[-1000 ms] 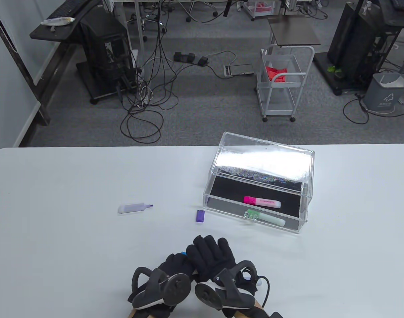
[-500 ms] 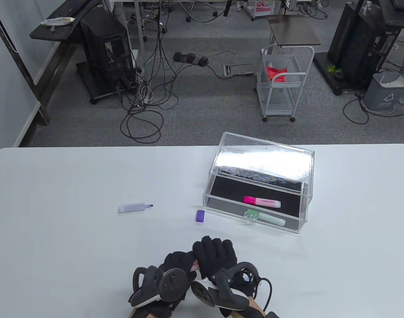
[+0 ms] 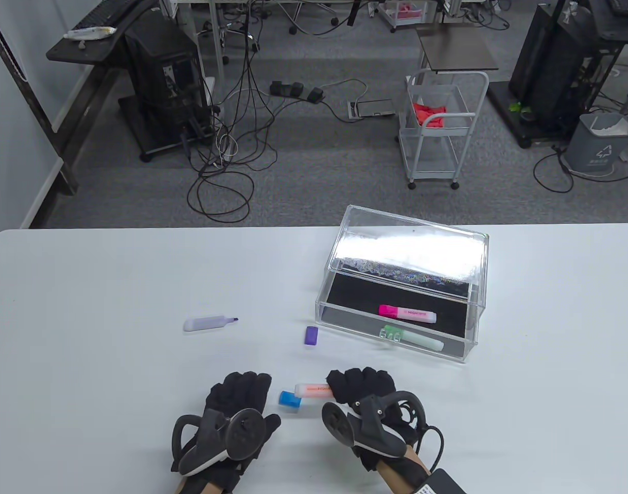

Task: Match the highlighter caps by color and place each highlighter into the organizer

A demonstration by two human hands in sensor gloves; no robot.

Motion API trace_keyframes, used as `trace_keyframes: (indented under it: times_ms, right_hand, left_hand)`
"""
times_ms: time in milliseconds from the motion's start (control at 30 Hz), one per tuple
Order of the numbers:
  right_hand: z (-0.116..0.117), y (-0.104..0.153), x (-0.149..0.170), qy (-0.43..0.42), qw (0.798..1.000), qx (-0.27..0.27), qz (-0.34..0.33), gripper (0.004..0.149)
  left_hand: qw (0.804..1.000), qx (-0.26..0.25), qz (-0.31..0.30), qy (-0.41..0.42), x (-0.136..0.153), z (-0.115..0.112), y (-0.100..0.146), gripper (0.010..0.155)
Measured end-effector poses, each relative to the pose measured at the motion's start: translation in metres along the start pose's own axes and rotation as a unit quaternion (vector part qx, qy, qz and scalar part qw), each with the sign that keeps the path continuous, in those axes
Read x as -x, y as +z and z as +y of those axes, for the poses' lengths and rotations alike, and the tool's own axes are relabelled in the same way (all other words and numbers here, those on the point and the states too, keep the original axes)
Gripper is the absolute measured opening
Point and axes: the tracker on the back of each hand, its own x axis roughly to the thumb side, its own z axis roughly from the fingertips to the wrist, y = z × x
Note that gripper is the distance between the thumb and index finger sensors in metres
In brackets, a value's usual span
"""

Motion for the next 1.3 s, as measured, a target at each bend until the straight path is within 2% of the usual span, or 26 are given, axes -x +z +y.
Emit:
trace_keyframes:
  times_ms: [400,600,767,900,967,1067,1300]
  right_hand:
    - [-0.019,-0.066,0.086,0.003,0.992,-0.032,0.124,0.053]
    - [-0.007,-0.097,0.122,-0.003,0.980,-0.080,0.181,0.054]
    - [0.007,-0.112,0.138,-0.024,0.974,-0.098,0.203,0.055]
    - [0.013,-0.117,0.144,-0.032,0.974,-0.092,0.203,0.064]
    - [0.012,-0.115,0.147,-0.065,0.975,-0.079,0.199,0.069]
    - [0.008,-0.111,0.148,-0.090,0.976,-0.063,0.188,0.070]
    - [-0.006,-0.093,0.137,-0.075,0.985,-0.054,0.147,0.069]
  left_hand:
    - [0.995,0.035,0.084,0.034,0.050,-0.003,0.007,0.085]
    - [0.991,0.065,0.106,0.046,0.061,-0.009,0.008,0.087]
    - [0.990,0.067,0.109,0.052,0.065,-0.009,0.008,0.088]
    - [0.990,0.073,0.114,0.052,0.067,-0.010,0.007,0.088]
    - [0.989,0.078,0.117,0.051,0.069,-0.012,0.006,0.088]
    - [0.988,0.086,0.119,0.050,0.071,-0.014,0.005,0.089]
    - [0.988,0.091,0.115,0.049,0.071,-0.014,0.006,0.093]
